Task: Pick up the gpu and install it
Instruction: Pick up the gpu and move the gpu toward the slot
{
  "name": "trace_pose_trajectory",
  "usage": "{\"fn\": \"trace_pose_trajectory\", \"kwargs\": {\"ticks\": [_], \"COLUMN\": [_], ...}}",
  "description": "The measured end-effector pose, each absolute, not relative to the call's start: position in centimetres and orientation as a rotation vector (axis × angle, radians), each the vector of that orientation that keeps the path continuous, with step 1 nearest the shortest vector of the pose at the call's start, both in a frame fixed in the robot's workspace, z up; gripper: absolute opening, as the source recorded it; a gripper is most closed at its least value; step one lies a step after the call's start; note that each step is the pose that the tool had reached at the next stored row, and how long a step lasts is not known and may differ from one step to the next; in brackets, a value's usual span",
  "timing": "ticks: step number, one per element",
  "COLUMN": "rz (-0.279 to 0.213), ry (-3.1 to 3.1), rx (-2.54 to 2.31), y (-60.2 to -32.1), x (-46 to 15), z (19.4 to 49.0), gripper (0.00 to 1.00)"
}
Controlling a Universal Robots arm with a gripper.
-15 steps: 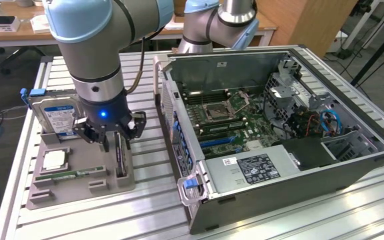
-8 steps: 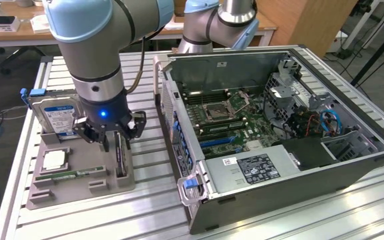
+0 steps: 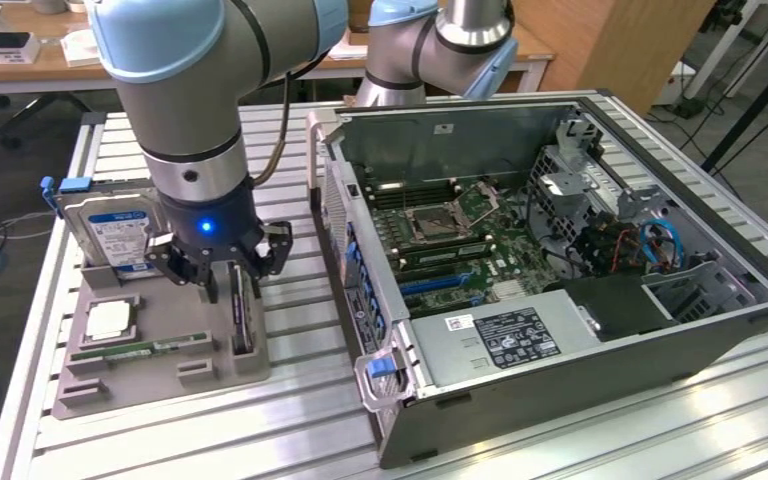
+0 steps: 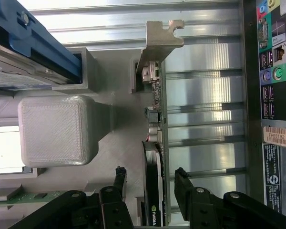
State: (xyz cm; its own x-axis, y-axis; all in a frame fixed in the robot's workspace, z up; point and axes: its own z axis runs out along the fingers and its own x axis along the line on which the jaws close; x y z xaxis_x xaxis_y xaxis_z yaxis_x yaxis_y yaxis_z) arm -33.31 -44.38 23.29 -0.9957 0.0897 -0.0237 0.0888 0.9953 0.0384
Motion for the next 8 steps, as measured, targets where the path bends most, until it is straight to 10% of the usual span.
{"fn": "trace_pose_trajectory", "kwargs": {"ticks": [8], "rz": [0.058], "ry": [3.113], "rx": [0.139], "y": [-44.38], "x": [-33.31], "z": [23.29], "gripper": [0.38]}}
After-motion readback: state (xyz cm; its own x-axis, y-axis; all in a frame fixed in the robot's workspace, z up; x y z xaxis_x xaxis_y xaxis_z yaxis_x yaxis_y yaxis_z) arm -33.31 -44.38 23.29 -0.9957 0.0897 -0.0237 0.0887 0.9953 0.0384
